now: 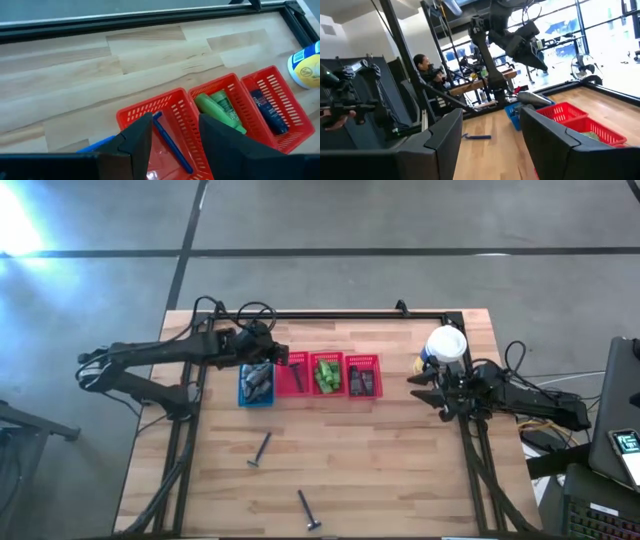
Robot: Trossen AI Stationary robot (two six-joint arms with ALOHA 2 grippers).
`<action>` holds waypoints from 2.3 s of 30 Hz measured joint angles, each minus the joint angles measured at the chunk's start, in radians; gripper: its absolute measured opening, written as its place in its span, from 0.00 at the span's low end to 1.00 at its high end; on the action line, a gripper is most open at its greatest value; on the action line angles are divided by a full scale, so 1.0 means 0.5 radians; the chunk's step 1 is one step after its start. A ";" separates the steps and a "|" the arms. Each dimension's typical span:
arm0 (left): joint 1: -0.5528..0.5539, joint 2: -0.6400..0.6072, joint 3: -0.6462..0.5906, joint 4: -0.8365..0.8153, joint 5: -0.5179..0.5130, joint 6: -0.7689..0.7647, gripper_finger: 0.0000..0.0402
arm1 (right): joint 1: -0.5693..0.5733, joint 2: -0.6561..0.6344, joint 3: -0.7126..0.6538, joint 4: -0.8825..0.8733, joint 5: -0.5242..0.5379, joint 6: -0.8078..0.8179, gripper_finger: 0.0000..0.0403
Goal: Pick & Place Travel size toiletries
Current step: Put the blue razor into the left red bin
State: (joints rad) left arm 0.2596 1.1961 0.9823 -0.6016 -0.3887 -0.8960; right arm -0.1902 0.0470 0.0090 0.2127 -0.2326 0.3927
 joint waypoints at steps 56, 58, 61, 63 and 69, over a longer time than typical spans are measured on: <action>-1.283 0.782 0.015 -0.580 0.814 -1.221 0.61 | 0.005 0.029 0.000 -0.268 0.362 -0.576 0.11; -1.284 0.844 0.029 -0.525 0.814 -1.230 0.61 | 0.005 0.030 0.000 -0.268 0.362 -0.576 0.11; -1.302 0.919 0.039 -0.447 0.811 -1.191 0.60 | 0.005 0.030 0.000 -0.268 0.362 -0.576 0.11; -1.310 0.975 0.039 -0.423 0.799 -1.148 0.59 | 0.005 0.030 0.000 -0.268 0.362 -0.576 0.12; -1.324 1.117 0.045 -0.412 0.775 -1.006 0.48 | 0.005 0.030 0.000 -0.268 0.363 -0.576 0.17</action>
State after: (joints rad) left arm -0.4023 1.7546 1.0050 -0.8076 -0.0012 -1.3991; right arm -0.1875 0.0620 0.0090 0.0788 -0.0513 0.1047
